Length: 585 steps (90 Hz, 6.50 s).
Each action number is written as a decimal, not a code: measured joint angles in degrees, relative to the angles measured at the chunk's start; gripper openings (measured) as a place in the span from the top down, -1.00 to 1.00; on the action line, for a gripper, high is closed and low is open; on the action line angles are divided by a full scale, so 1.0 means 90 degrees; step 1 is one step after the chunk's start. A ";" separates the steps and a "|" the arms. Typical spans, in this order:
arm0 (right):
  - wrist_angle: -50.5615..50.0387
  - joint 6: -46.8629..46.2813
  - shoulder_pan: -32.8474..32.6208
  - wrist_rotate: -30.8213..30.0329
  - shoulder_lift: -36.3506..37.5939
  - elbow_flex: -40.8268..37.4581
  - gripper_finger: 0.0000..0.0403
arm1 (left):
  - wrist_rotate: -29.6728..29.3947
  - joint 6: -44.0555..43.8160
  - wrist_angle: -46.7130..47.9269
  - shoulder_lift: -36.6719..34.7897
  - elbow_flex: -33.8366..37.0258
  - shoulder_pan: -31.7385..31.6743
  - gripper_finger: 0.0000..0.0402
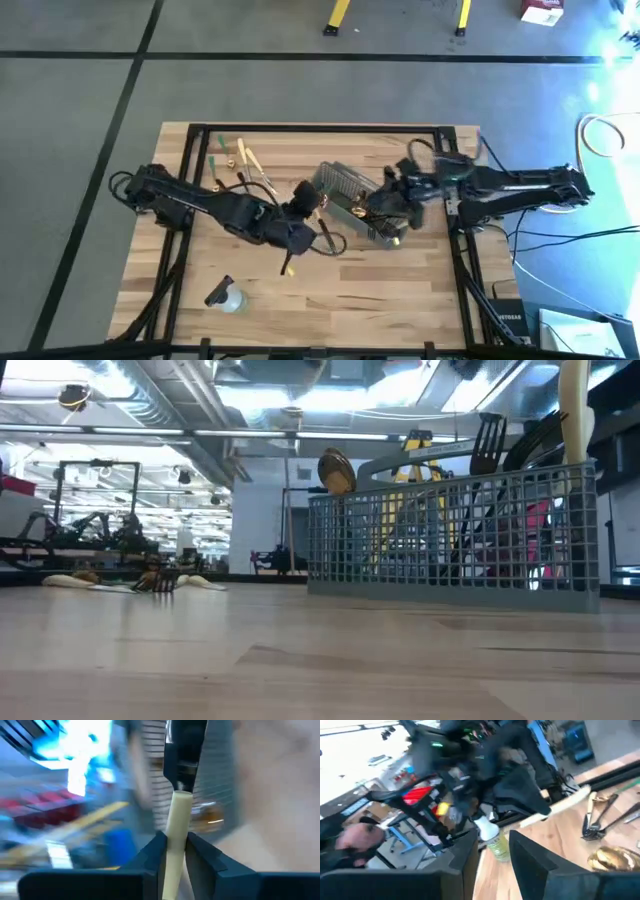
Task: Sort silverware
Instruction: Put the silver knife into the cutlery rack
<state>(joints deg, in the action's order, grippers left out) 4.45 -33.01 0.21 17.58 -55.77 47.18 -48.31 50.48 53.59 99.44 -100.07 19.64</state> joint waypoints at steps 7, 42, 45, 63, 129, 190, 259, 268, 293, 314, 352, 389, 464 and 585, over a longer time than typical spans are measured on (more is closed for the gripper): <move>-0.0066 -0.0019 0.0127 0.0120 -0.0637 0.0414 0.53 | -0.0441 0.1390 -0.0529 0.0000 0.0000 0.0118 0.76; -0.0079 0.0523 0.1158 0.0448 -0.1807 0.1331 0.36 | -0.2048 0.4045 -0.1180 0.0000 0.0077 0.0452 0.95; -0.0024 0.0556 0.1151 0.0413 -0.1809 0.1343 0.30 | -0.2048 0.4038 -0.1187 0.0000 0.0109 0.0452 0.96; 0.0155 0.0601 0.1146 0.0119 -0.1827 0.1350 -0.11 | -0.2038 0.4017 -0.1201 0.0002 0.0155 0.0439 1.00; 0.1331 0.0380 0.0931 0.0808 -0.2872 0.1353 -0.02 | -0.1964 0.3908 -0.1183 0.0012 0.0168 0.0329 1.00; 0.1455 0.0746 0.0954 0.1389 -0.2732 0.1338 0.91 | -0.2052 0.3452 -0.1243 0.0010 0.0163 0.0344 1.00; -0.3234 0.2892 0.0489 -0.1759 0.1786 0.1350 0.92 | -0.0368 -0.3247 -0.1844 0.0005 0.0155 0.0177 1.00; -0.3500 0.2883 0.0199 -0.2066 0.1915 0.1197 0.92 | -0.0254 -0.3863 -0.1724 0.0005 0.0155 0.0096 1.00; -0.3244 0.2737 -0.0823 -0.2940 0.1964 0.0572 0.92 | 0.0208 -0.4880 -0.1133 0.0005 0.0155 -0.0130 1.00; -0.2989 0.2710 -0.1901 -0.4528 0.2285 -0.0395 0.92 | 0.0238 -0.5117 -0.0999 0.0005 0.0155 -0.0150 1.00; -0.1572 0.2987 -0.3214 -0.6066 0.2657 -0.1879 0.92 | 0.1069 -0.5482 -0.3331 -0.1716 0.2704 -0.0754 1.00; -0.2077 0.3181 -0.4207 -0.6220 0.2660 -0.1936 0.51 | 0.2439 -0.6760 -0.7525 -0.3854 0.6422 -0.2396 1.00; -0.1364 0.3837 -0.5333 -0.5750 0.2893 -0.1790 0.45 | 0.2898 -0.9745 -0.6641 -0.2838 0.6504 -0.4693 0.12; -0.0969 0.3857 -0.5314 -0.5133 0.2230 -0.1785 0.45 | -0.0583 -1.5295 -0.4102 -0.0010 0.5688 -0.4038 -0.18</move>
<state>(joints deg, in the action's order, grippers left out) -4.27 1.70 -47.62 -28.61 -35.70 31.11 -53.56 -87.17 16.67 99.35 -48.88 -16.71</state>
